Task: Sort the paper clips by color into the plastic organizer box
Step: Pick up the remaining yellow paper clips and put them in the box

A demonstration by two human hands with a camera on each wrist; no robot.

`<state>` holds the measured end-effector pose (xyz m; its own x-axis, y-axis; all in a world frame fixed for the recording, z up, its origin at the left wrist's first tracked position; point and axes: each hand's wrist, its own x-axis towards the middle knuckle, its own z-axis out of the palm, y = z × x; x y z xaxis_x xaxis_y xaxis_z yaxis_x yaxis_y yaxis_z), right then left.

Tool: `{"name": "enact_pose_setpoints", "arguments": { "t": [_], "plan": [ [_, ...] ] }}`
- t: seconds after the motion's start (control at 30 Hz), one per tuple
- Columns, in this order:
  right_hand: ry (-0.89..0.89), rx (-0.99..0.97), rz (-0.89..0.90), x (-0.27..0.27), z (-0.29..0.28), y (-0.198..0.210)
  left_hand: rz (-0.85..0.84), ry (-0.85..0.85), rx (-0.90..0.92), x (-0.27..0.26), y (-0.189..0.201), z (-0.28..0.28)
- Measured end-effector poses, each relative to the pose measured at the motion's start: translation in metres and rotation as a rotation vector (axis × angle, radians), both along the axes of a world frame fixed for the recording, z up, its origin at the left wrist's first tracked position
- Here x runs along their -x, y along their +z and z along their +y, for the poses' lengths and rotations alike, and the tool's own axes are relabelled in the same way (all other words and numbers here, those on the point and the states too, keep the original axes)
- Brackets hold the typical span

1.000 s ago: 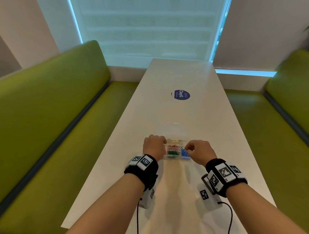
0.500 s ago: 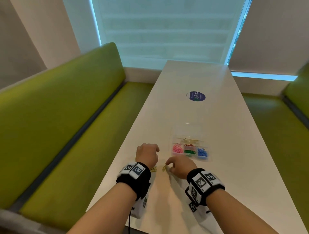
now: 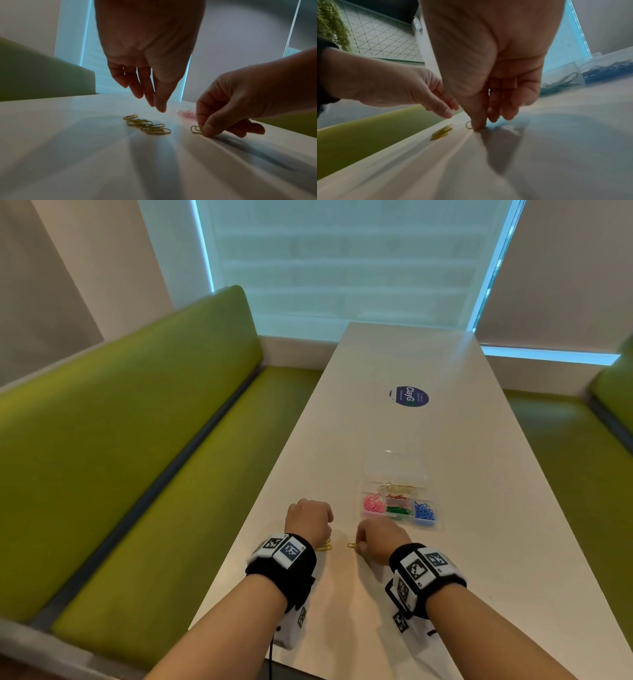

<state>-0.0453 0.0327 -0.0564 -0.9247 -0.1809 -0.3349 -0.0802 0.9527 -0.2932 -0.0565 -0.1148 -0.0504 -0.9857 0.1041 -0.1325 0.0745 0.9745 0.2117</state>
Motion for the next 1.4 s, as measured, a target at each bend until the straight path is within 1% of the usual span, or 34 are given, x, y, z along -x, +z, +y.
{"name": "enact_pose_setpoints", "arguments": {
  "t": [0.07,0.2,0.3,0.57,0.87,1.17,1.4],
  "plan": [
    [-0.008,0.005,0.001,-0.001,0.003,-0.001,-0.036,-0.008,0.040,0.000,-0.001,0.001],
    [-0.011,0.000,-0.001,-0.003,0.013,0.000,-0.116,-0.022,0.188,0.000,-0.004,0.004],
    [-0.015,0.002,-0.002,-0.005,0.020,0.000,-0.144,-0.006,0.230,0.001,-0.008,0.005],
    [-0.063,0.020,-0.013,-0.013,0.038,-0.001,-0.217,-0.001,0.243,0.003,-0.006,0.011],
    [-0.088,0.005,-0.025,-0.018,0.049,0.000,-0.269,0.030,0.201,0.001,-0.004,0.012],
    [-0.075,0.008,-0.017,-0.019,0.050,0.005,-0.247,0.022,0.181,-0.002,-0.005,0.012],
    [-0.072,0.008,-0.014,-0.021,0.050,0.005,-0.290,0.051,0.131,-0.005,-0.005,0.009]
  ]
}}
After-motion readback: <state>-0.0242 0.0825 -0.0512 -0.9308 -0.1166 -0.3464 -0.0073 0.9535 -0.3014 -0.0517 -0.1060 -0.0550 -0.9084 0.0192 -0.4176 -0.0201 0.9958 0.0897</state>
